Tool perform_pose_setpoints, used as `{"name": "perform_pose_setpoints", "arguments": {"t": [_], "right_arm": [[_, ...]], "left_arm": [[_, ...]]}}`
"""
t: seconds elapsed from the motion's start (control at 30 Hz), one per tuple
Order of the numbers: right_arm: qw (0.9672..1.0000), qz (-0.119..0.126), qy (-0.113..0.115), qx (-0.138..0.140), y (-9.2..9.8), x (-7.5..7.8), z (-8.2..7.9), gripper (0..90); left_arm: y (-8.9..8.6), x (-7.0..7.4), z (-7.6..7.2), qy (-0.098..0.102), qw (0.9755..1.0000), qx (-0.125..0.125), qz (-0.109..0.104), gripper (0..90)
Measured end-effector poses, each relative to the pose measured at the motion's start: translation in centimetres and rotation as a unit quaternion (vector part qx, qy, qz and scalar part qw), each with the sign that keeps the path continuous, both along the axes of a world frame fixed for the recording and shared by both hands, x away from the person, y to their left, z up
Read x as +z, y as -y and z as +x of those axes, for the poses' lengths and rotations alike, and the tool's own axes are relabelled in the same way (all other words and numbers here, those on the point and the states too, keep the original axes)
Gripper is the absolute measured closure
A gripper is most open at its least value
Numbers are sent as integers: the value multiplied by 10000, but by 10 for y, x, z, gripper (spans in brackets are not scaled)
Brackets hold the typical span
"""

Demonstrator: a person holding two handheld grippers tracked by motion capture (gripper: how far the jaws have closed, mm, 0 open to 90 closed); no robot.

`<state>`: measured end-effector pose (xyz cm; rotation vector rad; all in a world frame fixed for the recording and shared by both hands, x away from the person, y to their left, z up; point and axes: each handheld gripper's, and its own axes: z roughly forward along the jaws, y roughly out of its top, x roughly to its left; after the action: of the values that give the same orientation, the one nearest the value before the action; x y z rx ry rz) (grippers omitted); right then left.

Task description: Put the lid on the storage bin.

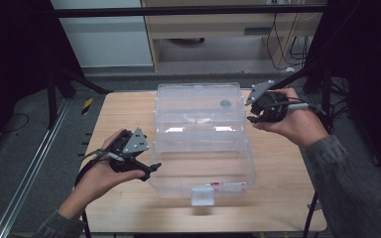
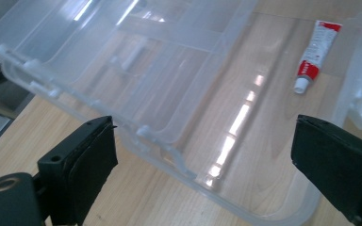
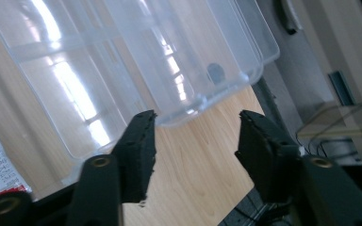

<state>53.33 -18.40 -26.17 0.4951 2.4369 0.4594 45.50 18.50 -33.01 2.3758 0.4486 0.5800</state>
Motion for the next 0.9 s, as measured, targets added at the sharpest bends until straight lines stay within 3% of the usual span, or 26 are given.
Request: {"name": "perform_pose_setpoints", "arguments": {"t": [0.07, 0.13, 0.17, 0.2, 0.23, 0.27, 0.33, 0.47, 0.53, 0.57, 0.6, 0.67, 0.9], "right_arm": [[10000, -41, -46, 78, -3, 1, 3, 552], [9985, -227, -326, 386, -17, 0, 16, 587], [9985, -227, -326, 386, -17, 0, 16, 587], [9958, -427, -495, 644, -27, -4, 22, 603], [9958, -427, -495, 644, -27, -4, 22, 603], [9927, -593, -627, 841, -36, -8, 28, 617], [9918, -667, -675, 860, -40, -10, 31, 619], [9870, -853, -912, 1010, -52, -17, 43, 623], [9828, -1048, -1060, 1093, -56, -24, 50, 617], [9828, -1048, -1060, 1093, -56, -24, 50, 617], [9815, -1102, -1117, 1101, -57, -27, 54, 611], [9813, -1064, -1139, 1131, -57, -28, 56, 616], [9737, -1251, -1398, 1289, -62, -33, 58, 694]], "left_arm": [[5, 1, -1, -62, 9999, -106, 27, 68], [10, 2, -2, -106, 9996, -225, 129, 68], [13, 1, -3, -136, 9994, -271, 143, 68], [17, -1, -4, -226, 9987, -385, 229, 68], [17, -1, -4, -226, 9987, -385, 229, 67], [19, -3, -4, -276, 9983, -436, 263, 68], [23, -7, -4, -351, 9970, -557, 399, 71], [29, -13, -7, -460, 9942, -766, 594, 70], [34, -17, -8, -521, 9929, -802, 702, 34], [34, -17, -8, -521, 9929, -802, 702, 40], [36, -19, -10, -507, 9912, -875, 860, 45], [37, -20, -11, -525, 9903, -922, 902, 45], [45, -25, -18, -572, 9859, -1129, 1095, 74]]}}
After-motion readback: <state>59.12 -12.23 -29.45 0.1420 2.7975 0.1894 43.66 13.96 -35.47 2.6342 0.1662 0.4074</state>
